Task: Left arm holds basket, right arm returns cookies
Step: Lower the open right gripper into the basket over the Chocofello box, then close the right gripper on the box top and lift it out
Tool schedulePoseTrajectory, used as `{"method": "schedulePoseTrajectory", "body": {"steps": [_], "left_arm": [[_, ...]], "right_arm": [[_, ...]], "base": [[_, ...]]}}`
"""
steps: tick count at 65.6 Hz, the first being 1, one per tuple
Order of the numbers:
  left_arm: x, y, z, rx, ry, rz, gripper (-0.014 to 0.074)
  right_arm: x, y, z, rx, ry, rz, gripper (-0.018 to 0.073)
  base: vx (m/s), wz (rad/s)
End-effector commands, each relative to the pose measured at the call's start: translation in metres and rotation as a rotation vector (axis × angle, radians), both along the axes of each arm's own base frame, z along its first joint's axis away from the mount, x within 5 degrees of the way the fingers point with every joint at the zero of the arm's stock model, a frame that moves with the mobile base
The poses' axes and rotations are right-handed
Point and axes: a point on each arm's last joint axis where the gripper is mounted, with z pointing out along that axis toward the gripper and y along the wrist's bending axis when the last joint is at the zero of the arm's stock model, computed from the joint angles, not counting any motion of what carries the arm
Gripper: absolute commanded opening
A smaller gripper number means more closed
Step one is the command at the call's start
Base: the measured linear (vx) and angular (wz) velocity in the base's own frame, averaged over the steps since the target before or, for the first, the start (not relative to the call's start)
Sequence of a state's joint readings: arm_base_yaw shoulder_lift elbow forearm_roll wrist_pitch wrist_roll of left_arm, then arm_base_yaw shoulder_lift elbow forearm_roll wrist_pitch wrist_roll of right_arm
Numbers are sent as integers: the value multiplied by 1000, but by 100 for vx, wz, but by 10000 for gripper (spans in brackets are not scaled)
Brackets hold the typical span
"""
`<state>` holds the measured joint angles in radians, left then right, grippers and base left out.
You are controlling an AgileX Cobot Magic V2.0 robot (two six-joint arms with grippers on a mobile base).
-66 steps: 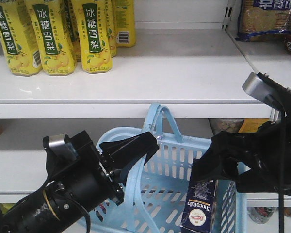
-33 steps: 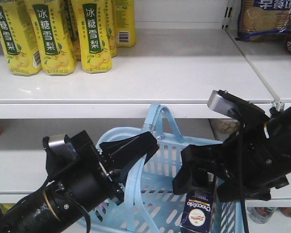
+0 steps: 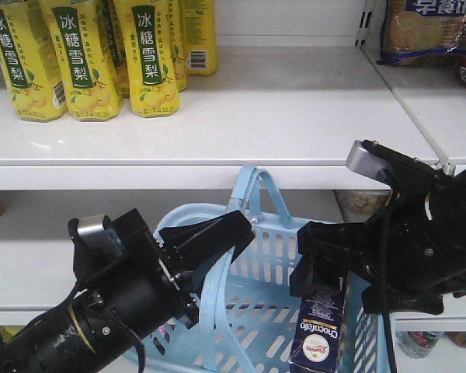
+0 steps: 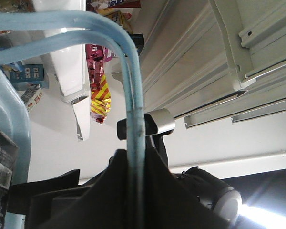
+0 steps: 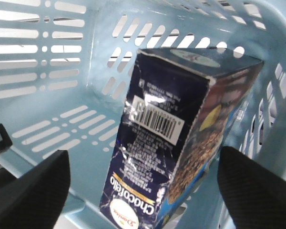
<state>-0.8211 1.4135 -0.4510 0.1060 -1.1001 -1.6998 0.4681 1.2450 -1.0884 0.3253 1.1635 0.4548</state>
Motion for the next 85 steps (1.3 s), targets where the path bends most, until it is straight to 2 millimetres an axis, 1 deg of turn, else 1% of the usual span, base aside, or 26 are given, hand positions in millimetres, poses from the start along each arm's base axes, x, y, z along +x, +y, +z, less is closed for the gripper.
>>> {"method": "schedulePoseTrajectory", "body": {"steps": [1,36,52,61,72,78,85], "left_arm": [[13,16,25,-184,-52,164,-3],[13,16,25,-184,-52,164,-3],[13,16,25,-184,-52,164,-3],[13,16,25,-184,-52,164,-3],[13,16,25,-184,-52,164,-3],[13,16,25,-184,-52,164,-3],[13,16,25,-184,-52,164,-3]], "right_arm": [[5,2,10,29,-55,-13,580],[22,10,-14,-29,26,-10,580],[29,10,-20,-58,18,-15,575],[31,9,-22,-80,0,-23,537],[34,9,-24,-88,-3,-24,454],[32,15,-25,-91,-12,-1,418],[29,24,-28,-96,-14,36,405]], "base": [[0,0],[0,0],[0,0],[0,0],[0,0],[0,0],[0,0]]}}
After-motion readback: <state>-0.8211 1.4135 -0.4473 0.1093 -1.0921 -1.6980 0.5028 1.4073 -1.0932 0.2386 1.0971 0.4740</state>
